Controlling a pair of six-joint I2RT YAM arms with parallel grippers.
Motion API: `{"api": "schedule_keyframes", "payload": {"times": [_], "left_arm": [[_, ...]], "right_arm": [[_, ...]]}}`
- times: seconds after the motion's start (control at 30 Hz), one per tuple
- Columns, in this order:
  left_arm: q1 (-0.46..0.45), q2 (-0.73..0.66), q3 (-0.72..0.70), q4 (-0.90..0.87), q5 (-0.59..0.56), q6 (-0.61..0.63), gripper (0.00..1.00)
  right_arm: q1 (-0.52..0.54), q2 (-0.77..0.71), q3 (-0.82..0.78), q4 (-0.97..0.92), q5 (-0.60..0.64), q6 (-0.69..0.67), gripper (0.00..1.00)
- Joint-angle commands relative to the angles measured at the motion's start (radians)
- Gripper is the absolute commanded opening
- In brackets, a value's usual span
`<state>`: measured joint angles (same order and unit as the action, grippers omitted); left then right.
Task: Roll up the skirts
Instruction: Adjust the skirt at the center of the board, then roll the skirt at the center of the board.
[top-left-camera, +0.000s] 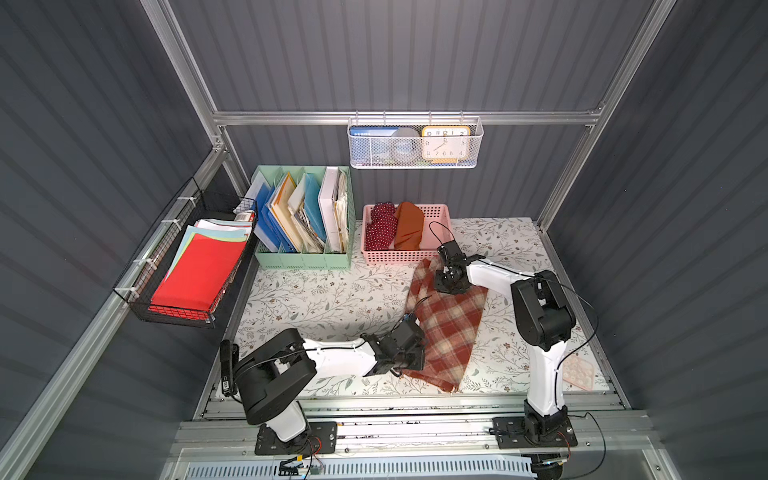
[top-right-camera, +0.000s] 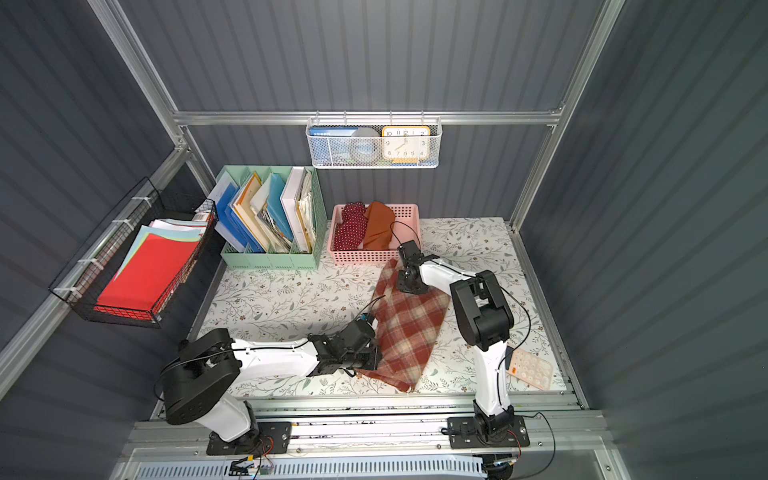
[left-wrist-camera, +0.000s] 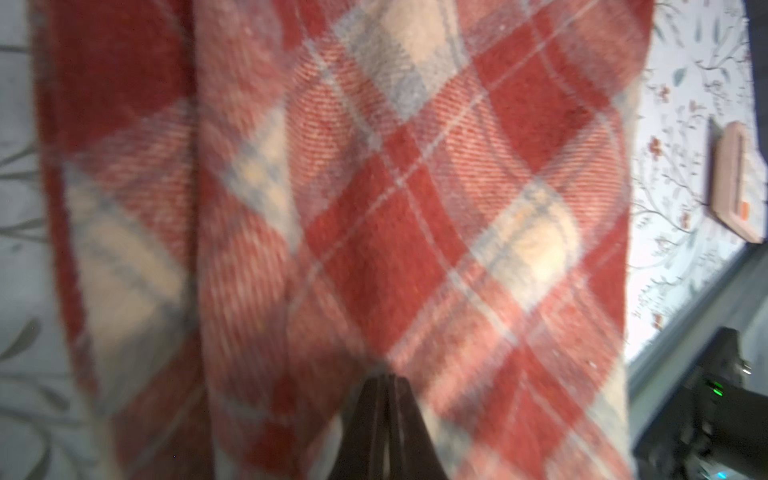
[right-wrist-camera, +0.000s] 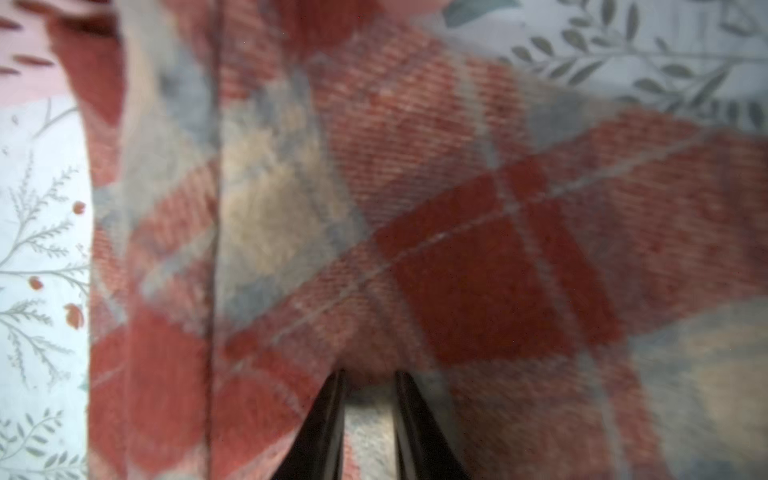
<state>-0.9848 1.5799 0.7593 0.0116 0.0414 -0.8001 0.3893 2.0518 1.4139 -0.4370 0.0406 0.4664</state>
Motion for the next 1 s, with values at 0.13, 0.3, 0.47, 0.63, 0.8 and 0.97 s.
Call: {"api": "schedule_keyframes", "payload": {"times": [0.13,0.3,0.47,0.63,0.8,0.97], "left_arm": [[-0.003,-0.300,-0.014,-0.178,-0.160,-0.027,0.70],[-0.002,-0.317,-0.069,-0.199,-0.137,-0.053,0.89],[-0.002,-0.282,-0.103,-0.126,-0.071,-0.079,1.00],[-0.003,-0.176,-0.049,-0.180,-0.106,-0.044,1.00],[-0.003,-0.022,-0.043,-0.182,-0.145,-0.038,0.99],[-0.003,-0.012,-0.098,-0.139,-0.190,-0.087,0.91]], "right_arm": [[-0.007,-0.220,-0.152,-0.043,0.023,0.007,0.42],[0.039,-0.369,-0.291,-0.088,0.063,0.030,0.43],[0.061,-0.500,-0.449,-0.116,0.097,0.066,0.43],[0.070,-0.595,-0.540,-0.138,0.098,0.077,0.43],[0.070,-0.632,-0.563,-0.153,0.103,0.066,0.44],[0.070,-0.625,-0.571,-0.160,0.105,0.054,0.44]]}}
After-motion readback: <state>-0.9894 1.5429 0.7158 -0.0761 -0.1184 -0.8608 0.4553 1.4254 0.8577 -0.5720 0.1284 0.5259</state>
